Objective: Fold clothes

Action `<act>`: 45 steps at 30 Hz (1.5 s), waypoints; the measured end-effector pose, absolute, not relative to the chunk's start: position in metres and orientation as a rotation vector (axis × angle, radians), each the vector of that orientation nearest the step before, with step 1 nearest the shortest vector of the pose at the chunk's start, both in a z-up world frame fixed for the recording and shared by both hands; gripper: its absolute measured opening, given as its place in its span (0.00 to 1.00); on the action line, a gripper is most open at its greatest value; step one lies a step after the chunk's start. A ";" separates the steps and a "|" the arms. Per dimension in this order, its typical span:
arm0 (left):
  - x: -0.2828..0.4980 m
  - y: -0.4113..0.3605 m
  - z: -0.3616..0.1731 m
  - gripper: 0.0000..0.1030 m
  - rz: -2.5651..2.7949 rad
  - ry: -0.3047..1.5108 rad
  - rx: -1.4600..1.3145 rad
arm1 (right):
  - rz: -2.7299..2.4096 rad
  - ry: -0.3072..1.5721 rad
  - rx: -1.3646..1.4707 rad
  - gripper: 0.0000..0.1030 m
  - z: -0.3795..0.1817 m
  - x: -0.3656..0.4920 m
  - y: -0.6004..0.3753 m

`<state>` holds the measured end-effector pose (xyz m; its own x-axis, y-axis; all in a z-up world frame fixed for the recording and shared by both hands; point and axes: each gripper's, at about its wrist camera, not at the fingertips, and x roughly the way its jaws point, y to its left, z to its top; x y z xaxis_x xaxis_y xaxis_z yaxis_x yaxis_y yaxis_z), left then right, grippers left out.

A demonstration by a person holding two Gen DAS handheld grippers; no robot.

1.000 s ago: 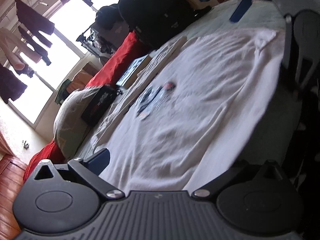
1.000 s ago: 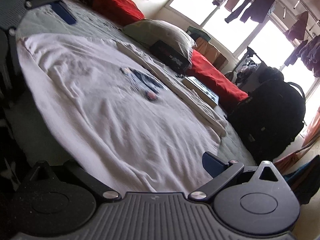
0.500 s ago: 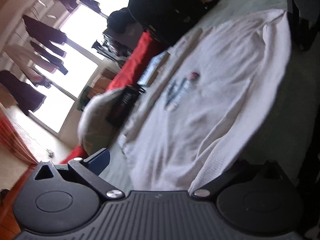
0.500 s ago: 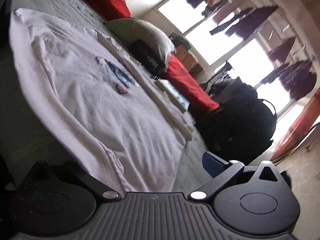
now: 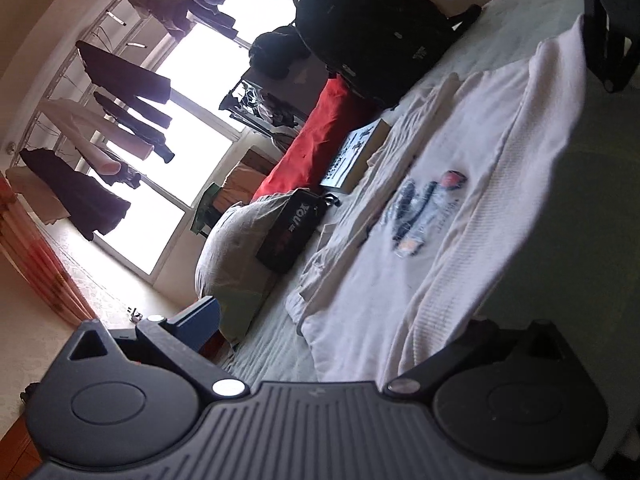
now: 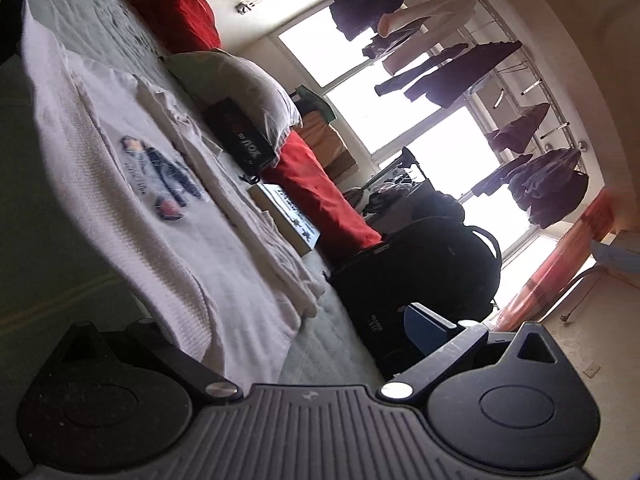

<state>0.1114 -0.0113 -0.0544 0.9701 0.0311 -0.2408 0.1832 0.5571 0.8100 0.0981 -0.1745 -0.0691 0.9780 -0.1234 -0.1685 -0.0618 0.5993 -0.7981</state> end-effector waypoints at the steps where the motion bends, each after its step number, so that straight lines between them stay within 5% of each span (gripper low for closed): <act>1: 0.116 -0.009 -0.053 1.00 -0.091 0.240 0.976 | -0.032 0.216 -0.930 1.00 -0.067 0.102 -0.175; 35: 0.366 -0.002 -0.047 1.00 -0.029 0.242 0.949 | -0.123 0.217 -0.908 1.00 -0.054 0.342 -0.189; 45: 0.417 0.003 -0.076 1.00 -0.101 0.396 0.873 | -0.040 0.384 -0.854 1.00 -0.071 0.399 -0.203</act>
<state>0.4171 0.0034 -0.0763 0.9227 0.0741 -0.3785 0.2460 0.6428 0.7255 0.3993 -0.2030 -0.0713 0.9307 -0.1869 -0.3143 -0.1177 0.6608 -0.7413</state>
